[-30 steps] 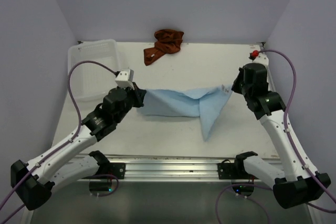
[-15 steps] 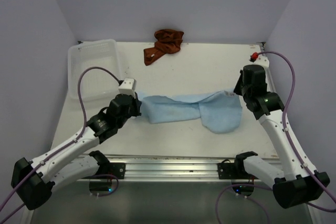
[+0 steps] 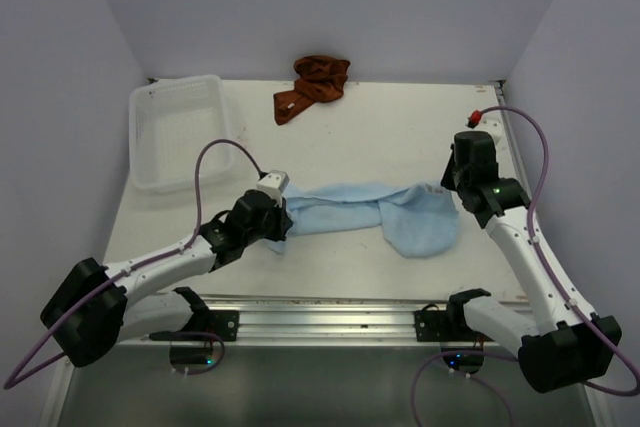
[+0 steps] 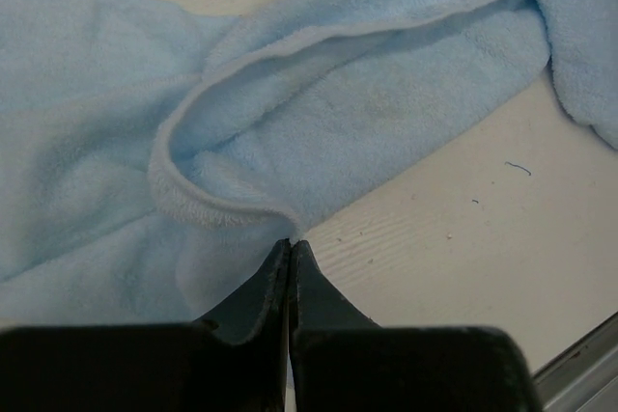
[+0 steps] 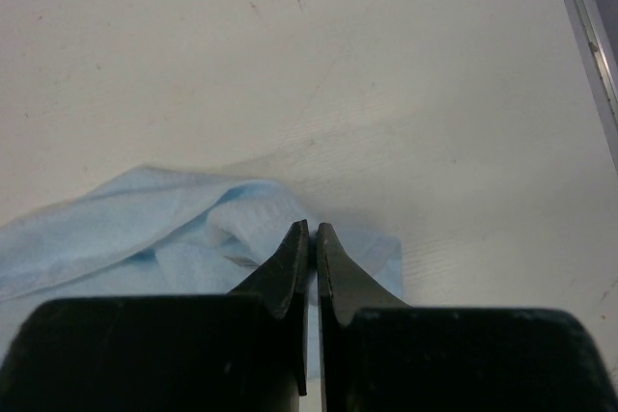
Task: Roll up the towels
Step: Fold the towel
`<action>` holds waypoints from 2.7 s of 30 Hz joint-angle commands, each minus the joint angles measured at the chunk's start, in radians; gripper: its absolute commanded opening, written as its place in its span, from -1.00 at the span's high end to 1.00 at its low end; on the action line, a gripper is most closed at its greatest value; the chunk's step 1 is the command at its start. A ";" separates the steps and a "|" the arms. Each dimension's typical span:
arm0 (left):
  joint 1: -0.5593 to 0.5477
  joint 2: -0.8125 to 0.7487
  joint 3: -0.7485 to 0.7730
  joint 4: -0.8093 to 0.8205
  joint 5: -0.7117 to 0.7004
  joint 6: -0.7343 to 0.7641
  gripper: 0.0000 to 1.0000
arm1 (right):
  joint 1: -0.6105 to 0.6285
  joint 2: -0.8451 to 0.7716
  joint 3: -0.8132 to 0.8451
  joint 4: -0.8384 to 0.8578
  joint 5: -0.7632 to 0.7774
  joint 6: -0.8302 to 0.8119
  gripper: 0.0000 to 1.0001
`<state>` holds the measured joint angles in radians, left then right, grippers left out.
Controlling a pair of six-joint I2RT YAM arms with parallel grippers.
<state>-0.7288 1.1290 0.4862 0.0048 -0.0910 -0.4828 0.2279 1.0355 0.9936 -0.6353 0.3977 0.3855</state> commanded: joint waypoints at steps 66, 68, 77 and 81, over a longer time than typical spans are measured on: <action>-0.288 -0.063 -0.127 -0.039 -0.277 -0.074 0.05 | -0.009 0.006 -0.061 0.072 -0.048 -0.025 1.00; -0.290 -0.066 -0.127 -0.039 -0.279 -0.074 0.06 | -0.009 0.011 -0.061 0.074 -0.049 -0.025 1.00; -0.319 -0.020 -0.094 -0.072 -0.323 -0.074 0.04 | -0.009 0.014 -0.065 0.079 -0.054 -0.027 1.00; -0.351 0.005 -0.058 -0.100 -0.372 -0.079 0.04 | -0.009 0.017 -0.067 0.080 -0.054 -0.028 1.00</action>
<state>-1.0584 1.1206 0.3744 -0.0986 -0.3923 -0.5793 0.2264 1.0470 0.9367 -0.5896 0.3489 0.3740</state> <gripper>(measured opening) 0.477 0.027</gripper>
